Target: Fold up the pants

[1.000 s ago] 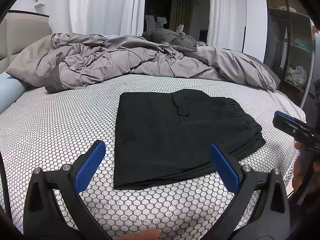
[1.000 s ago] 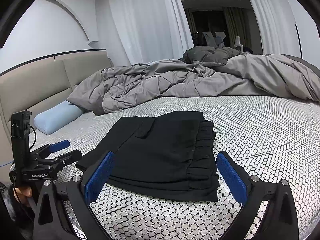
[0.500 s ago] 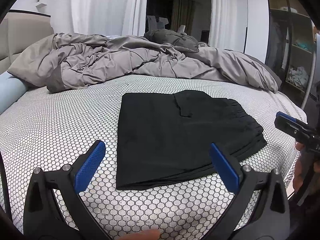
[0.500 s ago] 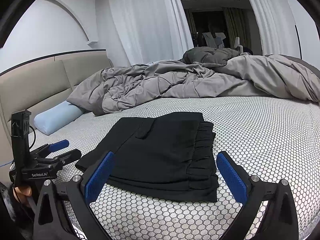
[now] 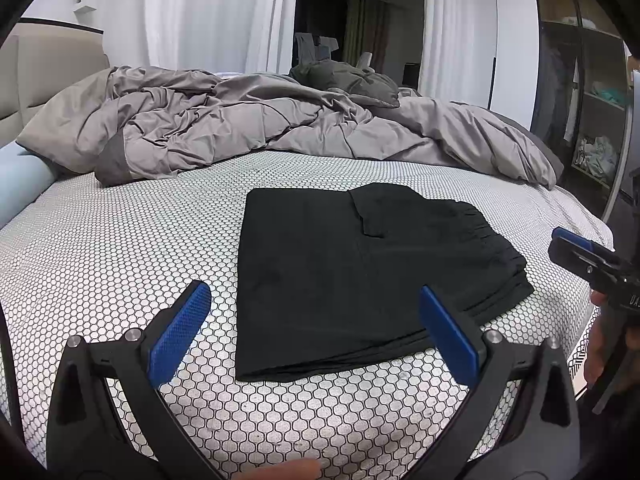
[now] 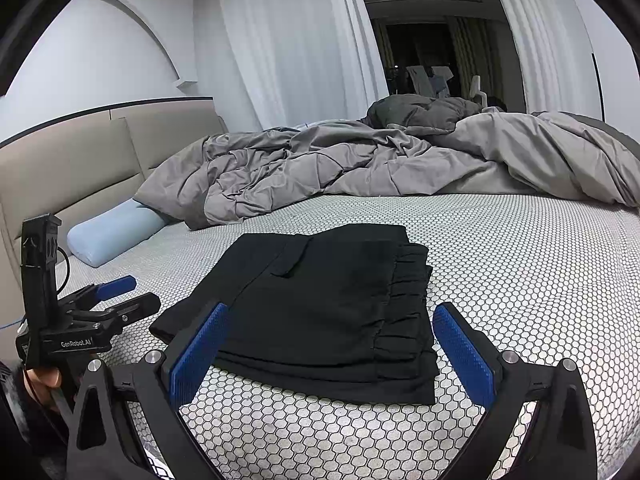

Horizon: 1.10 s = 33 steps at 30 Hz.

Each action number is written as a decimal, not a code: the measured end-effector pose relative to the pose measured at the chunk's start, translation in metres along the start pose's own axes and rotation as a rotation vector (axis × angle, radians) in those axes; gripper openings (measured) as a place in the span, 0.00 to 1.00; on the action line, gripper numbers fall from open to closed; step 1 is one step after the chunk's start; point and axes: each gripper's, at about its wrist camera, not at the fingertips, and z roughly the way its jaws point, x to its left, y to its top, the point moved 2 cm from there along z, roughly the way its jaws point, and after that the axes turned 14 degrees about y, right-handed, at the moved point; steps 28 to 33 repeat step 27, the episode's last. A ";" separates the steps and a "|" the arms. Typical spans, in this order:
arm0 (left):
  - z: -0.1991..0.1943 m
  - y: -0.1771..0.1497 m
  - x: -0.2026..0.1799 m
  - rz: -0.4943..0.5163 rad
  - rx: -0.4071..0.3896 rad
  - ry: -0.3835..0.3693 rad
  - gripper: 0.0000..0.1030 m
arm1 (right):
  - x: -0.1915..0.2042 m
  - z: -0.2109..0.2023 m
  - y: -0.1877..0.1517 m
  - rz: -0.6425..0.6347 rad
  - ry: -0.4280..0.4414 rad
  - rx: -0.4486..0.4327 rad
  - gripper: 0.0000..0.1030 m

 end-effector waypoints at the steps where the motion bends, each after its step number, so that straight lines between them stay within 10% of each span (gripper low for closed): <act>1: 0.000 0.001 0.000 0.000 -0.001 -0.001 0.99 | 0.000 0.000 0.000 -0.001 -0.001 -0.001 1.00; 33: -0.005 0.005 0.003 -0.016 -0.014 -0.002 0.99 | 0.006 0.002 -0.002 -0.097 0.020 0.022 1.00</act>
